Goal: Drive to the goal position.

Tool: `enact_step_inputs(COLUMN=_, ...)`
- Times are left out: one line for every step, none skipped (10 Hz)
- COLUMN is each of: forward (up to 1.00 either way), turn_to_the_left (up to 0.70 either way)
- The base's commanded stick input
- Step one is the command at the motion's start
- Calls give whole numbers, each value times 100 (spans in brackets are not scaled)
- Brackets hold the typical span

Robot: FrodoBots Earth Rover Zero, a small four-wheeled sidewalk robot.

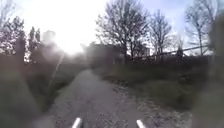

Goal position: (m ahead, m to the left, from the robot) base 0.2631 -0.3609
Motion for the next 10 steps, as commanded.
enact_step_inputs(forward=50, turn_to_the_left=0)
enact_step_inputs(forward=50, turn_to_the_left=0)
enact_step_inputs(forward=50, turn_to_the_left=0)
enact_step_inputs(forward=50, turn_to_the_left=0)
enact_step_inputs(forward=50, turn_to_the_left=0)
enact_step_inputs(forward=50, turn_to_the_left=0)
enact_step_inputs(forward=50, turn_to_the_left=0)
enact_step_inputs(forward=50, turn_to_the_left=0)
enact_step_inputs(forward=50, turn_to_the_left=0)
enact_step_inputs(forward=50, turn_to_the_left=0)
